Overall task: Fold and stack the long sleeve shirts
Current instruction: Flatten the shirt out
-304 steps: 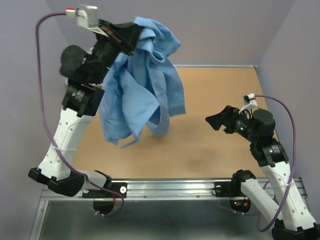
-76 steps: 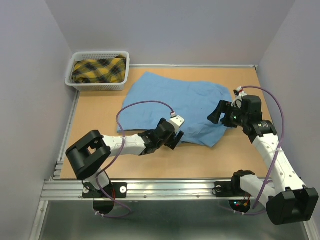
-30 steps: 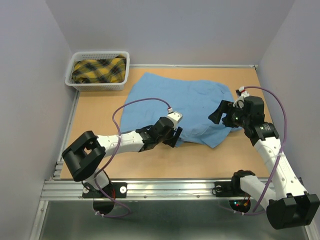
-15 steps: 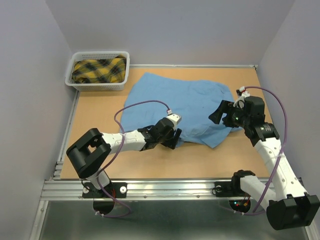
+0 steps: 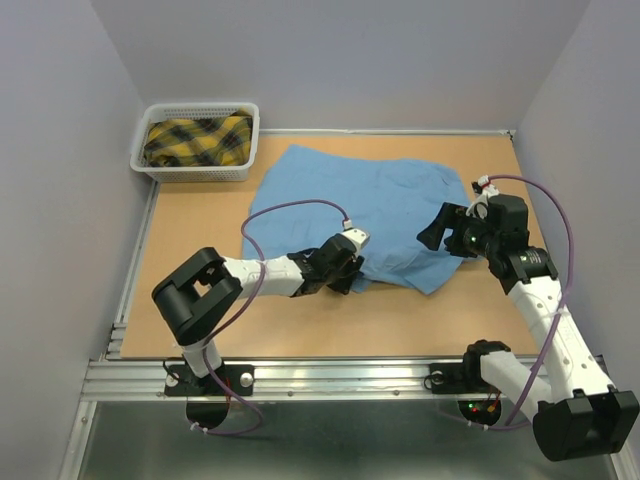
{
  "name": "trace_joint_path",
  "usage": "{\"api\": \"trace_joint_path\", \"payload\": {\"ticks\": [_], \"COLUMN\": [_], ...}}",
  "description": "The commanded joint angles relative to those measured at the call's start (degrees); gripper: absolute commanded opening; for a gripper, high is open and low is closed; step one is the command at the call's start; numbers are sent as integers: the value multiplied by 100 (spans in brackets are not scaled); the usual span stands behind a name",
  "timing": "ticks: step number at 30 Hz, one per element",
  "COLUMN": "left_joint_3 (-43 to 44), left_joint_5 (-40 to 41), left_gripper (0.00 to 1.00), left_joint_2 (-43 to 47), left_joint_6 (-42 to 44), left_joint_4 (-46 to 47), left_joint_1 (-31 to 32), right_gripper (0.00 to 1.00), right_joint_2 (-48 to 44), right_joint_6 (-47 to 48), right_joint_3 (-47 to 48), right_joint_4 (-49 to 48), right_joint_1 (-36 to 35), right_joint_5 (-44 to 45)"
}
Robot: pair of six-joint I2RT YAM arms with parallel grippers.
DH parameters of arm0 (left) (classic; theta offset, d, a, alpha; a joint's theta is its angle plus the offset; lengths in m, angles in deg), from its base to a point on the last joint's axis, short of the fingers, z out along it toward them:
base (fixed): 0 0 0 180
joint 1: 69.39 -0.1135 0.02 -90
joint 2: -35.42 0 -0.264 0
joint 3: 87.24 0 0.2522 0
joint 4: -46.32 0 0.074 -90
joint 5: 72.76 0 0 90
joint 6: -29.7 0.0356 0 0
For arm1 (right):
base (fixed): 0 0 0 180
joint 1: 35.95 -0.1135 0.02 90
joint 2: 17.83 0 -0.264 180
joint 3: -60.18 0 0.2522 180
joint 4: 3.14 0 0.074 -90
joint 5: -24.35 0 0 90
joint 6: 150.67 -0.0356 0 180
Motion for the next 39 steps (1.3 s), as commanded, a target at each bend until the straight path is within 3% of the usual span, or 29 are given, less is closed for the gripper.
{"api": "trace_joint_path", "payload": {"ticks": [1, 4, 5, 12, 18, 21, 25, 33, 37, 39], "left_joint_3": [258, 468, 556, 1918, 3289, 3642, 3547, 2430, 2105, 2043], "left_joint_5": [39, -92, -171, -787, -1068, -1847, -2439, -2571, -3764, -3863], "left_gripper": [42, 17, 0, 0, 0, 0, 0, 0, 0, 0], "left_joint_2": [-53, 166, 263, 1229, 1476, 1520, 1661, 2574, 3119, 3417], "left_joint_6": [126, 152, 161, 187, 345, 451, 513, 310, 275, 380], "left_joint_4": [-416, -916, -1205, -2858, -4063, -4485, -4942, -5278, -5014, -5005], "left_joint_1": [32, 32, 32, 32, -3, -3, -3, -3, 76, 94], "right_gripper": [86, 86, 86, 86, 86, 86, 86, 86, 86, 86], "right_joint_2": [-38, 147, 208, 700, 964, 1158, 1255, 798, 596, 482], "right_joint_6": [-7, -235, -349, -1009, -1536, -1651, -1677, -1651, -1467, -1353], "right_joint_3": [-149, -280, -307, -676, -1290, -1476, -1467, -1353, -1186, -1038], "right_joint_4": [-118, -127, -127, -382, -997, -1208, -1235, -1156, -893, -813], "right_joint_1": [-6, -15, -6, -15, -6, -15, -6, -6, 2, -6], "right_joint_5": [76, 234, 339, 718, 1103, 1394, 1798, 2037, 2063, 2142]}}
